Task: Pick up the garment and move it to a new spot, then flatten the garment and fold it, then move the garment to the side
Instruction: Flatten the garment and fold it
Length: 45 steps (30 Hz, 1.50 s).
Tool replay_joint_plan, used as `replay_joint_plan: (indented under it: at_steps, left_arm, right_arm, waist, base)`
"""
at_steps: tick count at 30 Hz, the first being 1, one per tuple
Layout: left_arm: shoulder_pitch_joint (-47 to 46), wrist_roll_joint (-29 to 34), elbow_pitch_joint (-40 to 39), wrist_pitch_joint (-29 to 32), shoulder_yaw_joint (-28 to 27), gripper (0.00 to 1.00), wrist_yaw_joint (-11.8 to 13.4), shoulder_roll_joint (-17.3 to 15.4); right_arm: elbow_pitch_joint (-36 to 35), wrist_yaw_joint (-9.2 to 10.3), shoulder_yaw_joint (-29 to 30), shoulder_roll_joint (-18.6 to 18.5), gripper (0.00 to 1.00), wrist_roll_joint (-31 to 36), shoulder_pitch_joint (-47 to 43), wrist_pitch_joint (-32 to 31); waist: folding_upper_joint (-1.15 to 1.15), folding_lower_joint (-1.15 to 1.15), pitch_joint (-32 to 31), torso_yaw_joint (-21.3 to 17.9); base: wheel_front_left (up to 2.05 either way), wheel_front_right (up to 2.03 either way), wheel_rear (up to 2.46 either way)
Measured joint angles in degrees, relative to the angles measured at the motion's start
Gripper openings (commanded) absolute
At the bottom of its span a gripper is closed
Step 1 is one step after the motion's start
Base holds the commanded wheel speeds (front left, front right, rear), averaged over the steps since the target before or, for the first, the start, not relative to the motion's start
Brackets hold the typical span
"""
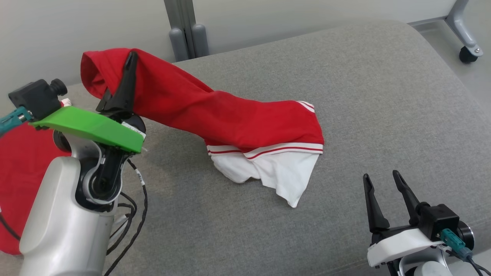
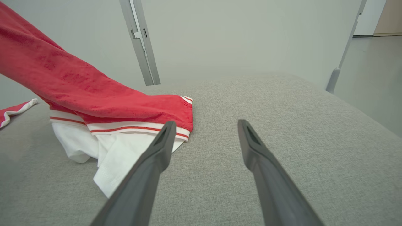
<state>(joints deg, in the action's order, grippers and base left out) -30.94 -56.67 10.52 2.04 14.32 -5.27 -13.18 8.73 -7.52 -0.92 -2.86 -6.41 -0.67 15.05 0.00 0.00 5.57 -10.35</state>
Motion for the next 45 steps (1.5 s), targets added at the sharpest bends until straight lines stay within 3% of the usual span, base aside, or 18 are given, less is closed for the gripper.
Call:
replay_joint_plan:
  at_steps: [8, 18, 32, 45]
  left_arm:
    - [6.2, -4.5, -20.7, 6.5, -0.6, 0.00, 7.1, 0.0]
    - [9.3, -8.5, -36.0, 12.5, 2.8, 0.00, 15.7, 3.4]
    - [2.4, -8.4, -43.3, 15.6, 13.5, 0.00, 22.3, 9.2]
    - [-4.7, -11.6, -33.6, 6.2, 17.9, 0.00, 26.0, 10.3]
  right_arm:
    - [0.2, 0.00, -0.4, 0.0, 1.00, -0.8, -0.8, 0.0]
    - [0.2, 0.00, -0.1, 0.0, 1.00, -2.2, -0.9, 0.0]
    - [1.0, 0.00, -0.6, 0.0, 1.00, -4.5, -1.1, 0.0]
    - [0.7, 0.00, -1.0, 0.0, 1.00, -5.2, -0.4, 0.0]
  waist:
    - [0.00, 0.00, -2.3, 0.8]
    - [0.00, 0.00, -2.4, 0.4]
    - [0.00, 0.00, -2.7, -2.5]
    - [0.00, 0.00, -1.7, -4.4]
  base:
    - [0.00, 0.00, 0.00]
    - [0.00, 0.00, 0.00]
    - [0.00, 0.00, 0.00]
    - [0.00, 0.00, 0.00]
